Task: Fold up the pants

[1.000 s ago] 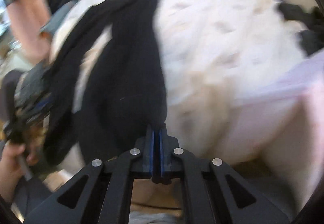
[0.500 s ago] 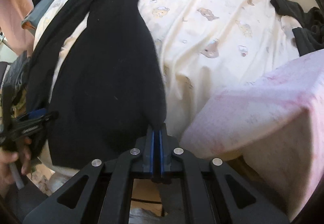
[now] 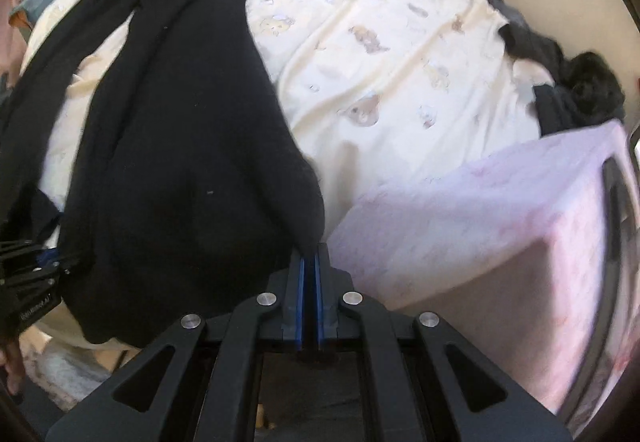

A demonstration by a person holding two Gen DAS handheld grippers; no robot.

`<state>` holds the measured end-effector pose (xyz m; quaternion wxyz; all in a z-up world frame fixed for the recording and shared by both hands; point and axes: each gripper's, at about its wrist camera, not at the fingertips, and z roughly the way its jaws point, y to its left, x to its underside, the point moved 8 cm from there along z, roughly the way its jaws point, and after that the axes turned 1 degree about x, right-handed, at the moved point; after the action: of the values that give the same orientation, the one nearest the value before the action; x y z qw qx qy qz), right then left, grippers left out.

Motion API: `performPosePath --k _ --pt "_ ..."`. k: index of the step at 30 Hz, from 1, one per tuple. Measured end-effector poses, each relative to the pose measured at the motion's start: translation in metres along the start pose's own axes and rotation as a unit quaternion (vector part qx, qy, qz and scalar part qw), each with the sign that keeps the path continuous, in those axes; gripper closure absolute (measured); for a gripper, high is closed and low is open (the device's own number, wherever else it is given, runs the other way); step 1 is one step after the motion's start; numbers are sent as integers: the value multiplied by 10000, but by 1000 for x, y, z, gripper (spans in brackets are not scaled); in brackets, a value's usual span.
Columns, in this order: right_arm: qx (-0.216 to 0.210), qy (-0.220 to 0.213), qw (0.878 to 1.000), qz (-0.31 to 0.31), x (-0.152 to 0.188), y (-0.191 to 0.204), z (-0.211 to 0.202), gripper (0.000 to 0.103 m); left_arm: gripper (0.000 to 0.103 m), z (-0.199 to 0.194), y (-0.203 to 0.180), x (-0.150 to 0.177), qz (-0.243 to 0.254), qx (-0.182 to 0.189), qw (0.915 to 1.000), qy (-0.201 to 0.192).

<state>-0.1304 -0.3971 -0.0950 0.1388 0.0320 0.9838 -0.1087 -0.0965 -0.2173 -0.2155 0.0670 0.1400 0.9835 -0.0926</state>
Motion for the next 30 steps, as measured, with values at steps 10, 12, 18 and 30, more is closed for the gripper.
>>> performPosePath --k 10,12,18,30 --pt "6 641 9962 -582 21 2 6 57 41 -33 24 21 -9 -93 9999 119" --pt "-368 418 9971 -519 5 8 -11 45 34 -46 30 13 81 -105 9998 -144" --pt "-1078 -384 9932 -199 -95 26 -30 42 33 -73 70 -30 -65 -257 9960 -856" --pt "-1636 164 9846 594 -242 63 173 72 33 -77 159 -93 -949 -282 9813 -1651"
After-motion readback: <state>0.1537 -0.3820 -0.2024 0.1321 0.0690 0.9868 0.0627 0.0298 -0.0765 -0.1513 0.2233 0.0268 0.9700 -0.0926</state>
